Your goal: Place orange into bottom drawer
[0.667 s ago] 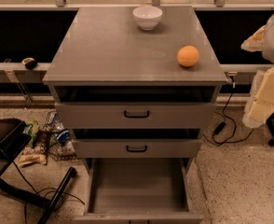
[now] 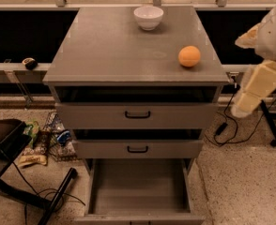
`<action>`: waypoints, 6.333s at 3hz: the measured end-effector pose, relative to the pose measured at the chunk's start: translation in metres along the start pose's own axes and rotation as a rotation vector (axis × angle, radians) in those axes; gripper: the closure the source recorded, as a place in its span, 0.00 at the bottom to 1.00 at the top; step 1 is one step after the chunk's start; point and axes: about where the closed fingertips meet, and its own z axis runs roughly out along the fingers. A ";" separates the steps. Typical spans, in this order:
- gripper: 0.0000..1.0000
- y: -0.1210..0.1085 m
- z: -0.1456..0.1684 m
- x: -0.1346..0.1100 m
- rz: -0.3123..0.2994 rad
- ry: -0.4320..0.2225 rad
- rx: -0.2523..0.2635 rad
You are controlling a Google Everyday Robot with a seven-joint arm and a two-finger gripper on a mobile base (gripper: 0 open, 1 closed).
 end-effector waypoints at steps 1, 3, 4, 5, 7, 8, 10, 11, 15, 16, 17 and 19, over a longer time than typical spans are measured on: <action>0.00 -0.045 0.027 -0.006 0.116 -0.182 0.027; 0.00 -0.153 0.090 -0.025 0.237 -0.613 0.119; 0.00 -0.181 0.118 -0.031 0.251 -0.685 0.128; 0.00 -0.190 0.154 -0.041 0.279 -0.741 0.105; 0.19 -0.213 0.185 -0.050 0.316 -0.772 0.085; 0.42 -0.219 0.190 -0.053 0.330 -0.773 0.079; 0.89 -0.220 0.190 -0.054 0.331 -0.773 0.079; 1.00 -0.220 0.190 -0.054 0.330 -0.773 0.079; 1.00 -0.090 -0.001 -0.029 0.306 -0.805 0.435; 1.00 -0.040 0.048 0.039 0.458 -0.744 0.386; 1.00 -0.015 0.099 0.091 0.562 -0.779 0.368; 1.00 -0.012 0.175 0.142 0.658 -0.844 0.318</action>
Offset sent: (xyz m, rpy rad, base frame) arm 0.1859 -0.0101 -0.0293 0.7116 -0.2411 -0.1426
